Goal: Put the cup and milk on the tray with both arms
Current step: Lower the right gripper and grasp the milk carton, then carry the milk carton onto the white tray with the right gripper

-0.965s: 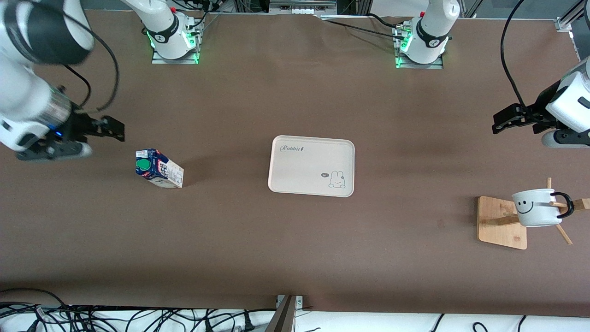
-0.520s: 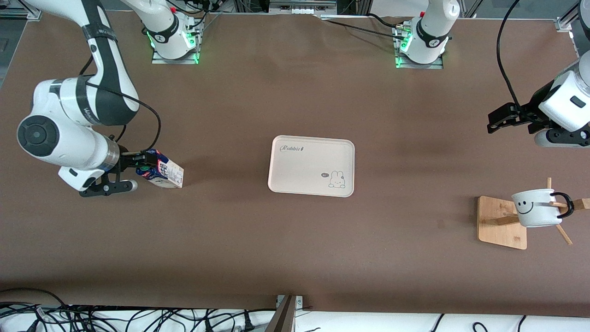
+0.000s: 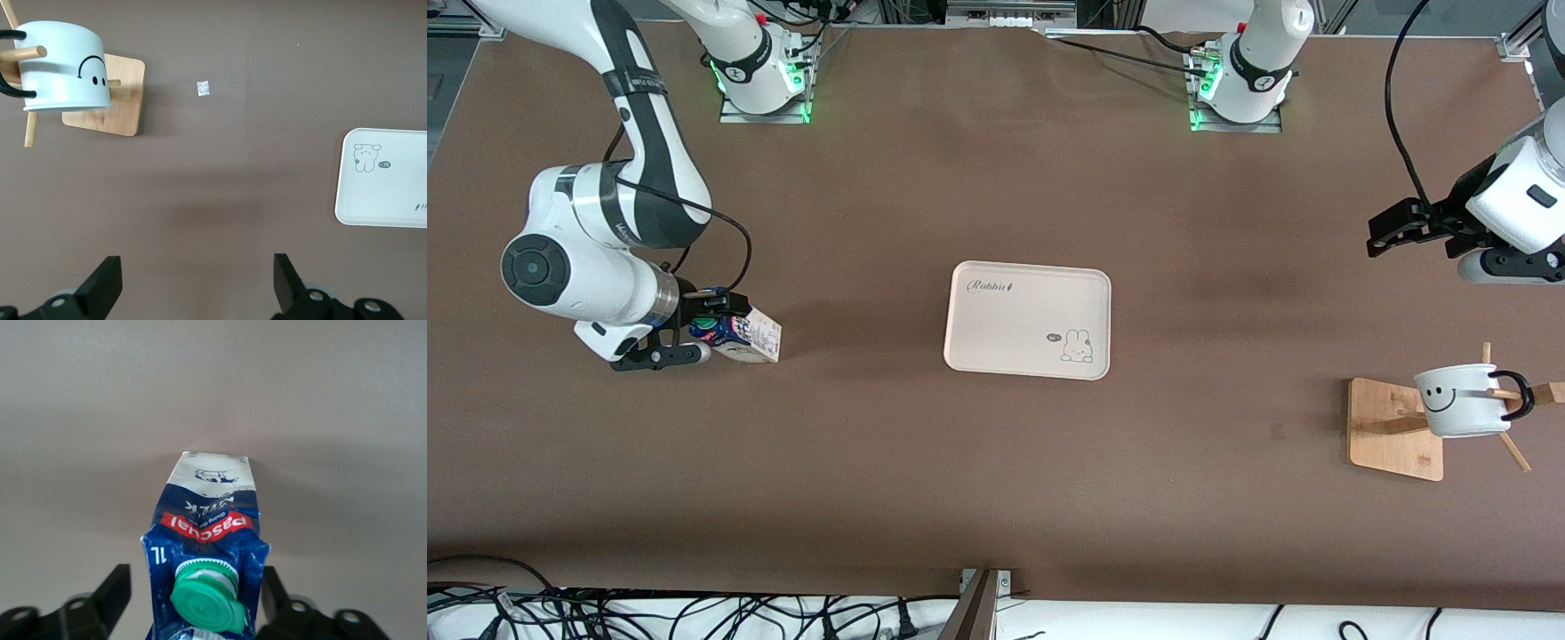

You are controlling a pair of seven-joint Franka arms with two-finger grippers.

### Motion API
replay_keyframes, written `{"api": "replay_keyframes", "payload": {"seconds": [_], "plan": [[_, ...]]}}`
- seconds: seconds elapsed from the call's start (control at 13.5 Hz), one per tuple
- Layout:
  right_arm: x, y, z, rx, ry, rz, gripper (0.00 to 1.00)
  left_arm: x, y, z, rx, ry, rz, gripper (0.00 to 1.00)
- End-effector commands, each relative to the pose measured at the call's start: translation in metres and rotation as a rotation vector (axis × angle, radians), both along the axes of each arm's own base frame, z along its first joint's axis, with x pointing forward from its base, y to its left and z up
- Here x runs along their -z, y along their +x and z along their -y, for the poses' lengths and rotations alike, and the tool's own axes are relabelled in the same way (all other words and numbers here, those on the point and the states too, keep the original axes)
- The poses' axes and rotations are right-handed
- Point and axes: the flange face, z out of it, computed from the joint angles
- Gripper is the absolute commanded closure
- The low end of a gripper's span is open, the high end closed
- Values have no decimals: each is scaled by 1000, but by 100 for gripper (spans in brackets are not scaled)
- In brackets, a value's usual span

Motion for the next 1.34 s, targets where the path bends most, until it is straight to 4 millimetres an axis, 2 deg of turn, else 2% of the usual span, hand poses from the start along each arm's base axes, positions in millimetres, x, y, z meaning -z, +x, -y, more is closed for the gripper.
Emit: {"api": "replay_keyframes", "payload": {"seconds": [0.0,0.07,0.22,0.3,0.45,0.52,0.67,0.82,0.97,1.04,1.11,1.26], "plan": [[-8,-8,1,4,15,2,64,-6,2,0,0,24,-3,0],[-9,-8,1,4,16,5,69,-5,3,0,-2,24,-4,0],[-15,-6,-1,3,14,14,70,-6,2,-1,-2,24,-3,0],[-20,-4,-7,0,16,24,70,-6,2,-1,-2,24,-3,0],[-42,0,-31,-1,26,37,70,-6,2,-1,-2,24,-3,0],[-54,-1,-55,22,21,24,70,-6,2,-1,-2,24,-3,0],[-76,-9,-122,57,26,35,68,-6,2,-1,-3,24,-3,0],[-71,-22,-195,130,99,2,67,-5,2,-2,-3,24,-9,0],[-63,-38,-288,191,145,-3,66,-5,2,-3,-6,24,-9,0],[-59,-45,-324,227,146,10,66,-5,2,-2,-3,24,-9,0],[-57,-54,-349,243,145,13,66,-5,2,-2,-3,24,-9,0],[-48,-69,-378,248,159,33,66,-5,2,-3,-6,24,-10,0]]}}
